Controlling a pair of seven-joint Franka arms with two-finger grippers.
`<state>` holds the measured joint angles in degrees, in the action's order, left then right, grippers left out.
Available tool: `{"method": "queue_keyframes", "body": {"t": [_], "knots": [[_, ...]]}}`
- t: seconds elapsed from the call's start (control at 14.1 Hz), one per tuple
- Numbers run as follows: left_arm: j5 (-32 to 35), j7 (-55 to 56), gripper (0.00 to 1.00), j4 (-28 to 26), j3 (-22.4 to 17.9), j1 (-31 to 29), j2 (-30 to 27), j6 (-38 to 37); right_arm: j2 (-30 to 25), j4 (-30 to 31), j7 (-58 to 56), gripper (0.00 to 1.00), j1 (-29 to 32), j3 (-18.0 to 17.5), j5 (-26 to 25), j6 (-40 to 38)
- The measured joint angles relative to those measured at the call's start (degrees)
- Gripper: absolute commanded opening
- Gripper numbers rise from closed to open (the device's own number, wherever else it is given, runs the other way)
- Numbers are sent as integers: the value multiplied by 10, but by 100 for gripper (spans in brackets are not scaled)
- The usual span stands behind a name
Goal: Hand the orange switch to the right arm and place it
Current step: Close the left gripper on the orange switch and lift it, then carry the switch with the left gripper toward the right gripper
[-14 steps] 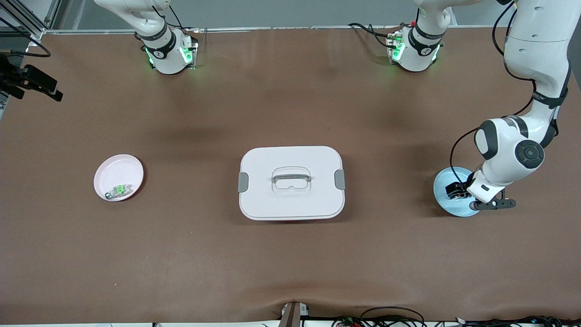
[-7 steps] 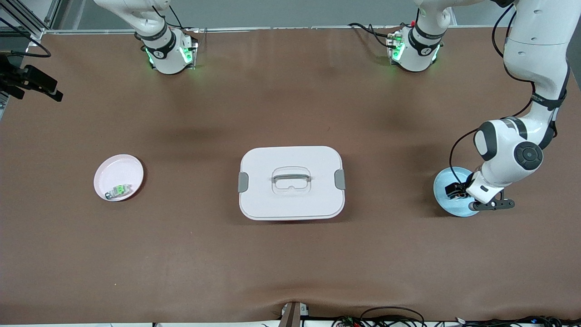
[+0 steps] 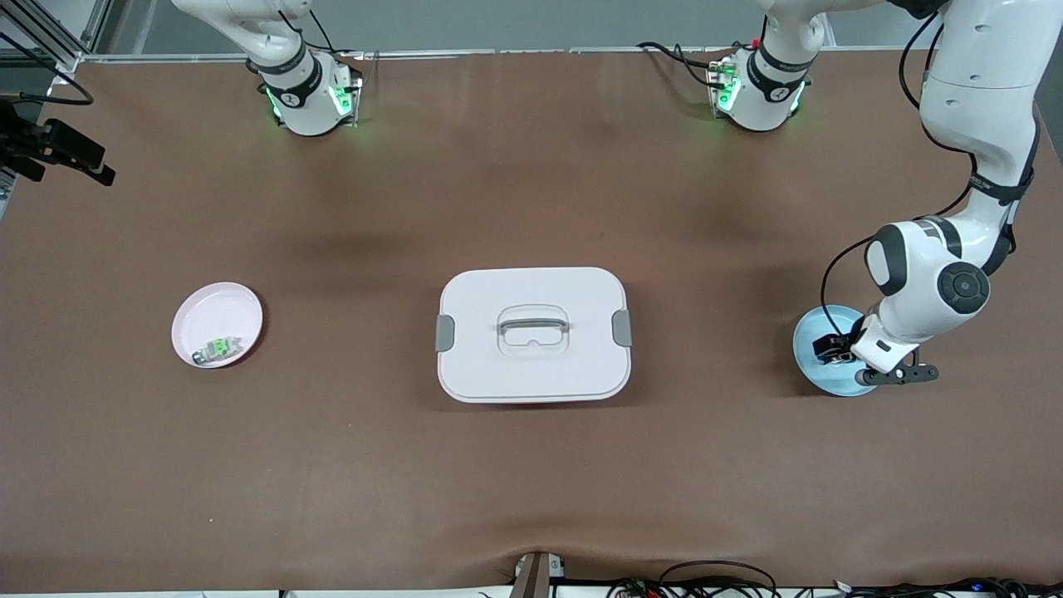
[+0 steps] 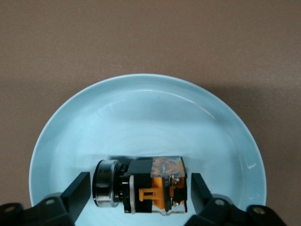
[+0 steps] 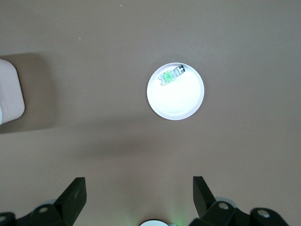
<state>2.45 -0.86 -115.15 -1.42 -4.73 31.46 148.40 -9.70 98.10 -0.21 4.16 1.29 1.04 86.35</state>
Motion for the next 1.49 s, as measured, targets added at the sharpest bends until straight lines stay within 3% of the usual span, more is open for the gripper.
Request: {"method": "queue_keyframes", "body": {"t": [0.14,0.21,0.28,0.71,1.21,1.49], "knots": [[0,0,32,2,0,0,2,0,0,0,0,100,0,0,0,0],[0,0,5,4,0,0,3,0,0,0,0,100,0,0,0,0],[0,0,0,6,1,1,3,0,0,0,0,100,0,0,0,0],[0,-1,0,39,9,2,-23,-33,0,0,0,100,0,0,0,0],[0,14,0,72,65,3,-129,-178,0,0,0,100,0,-1,0,0],[0,72,0,123,102,2,-159,-277,0,0,0,100,0,-3,0,0]]}}
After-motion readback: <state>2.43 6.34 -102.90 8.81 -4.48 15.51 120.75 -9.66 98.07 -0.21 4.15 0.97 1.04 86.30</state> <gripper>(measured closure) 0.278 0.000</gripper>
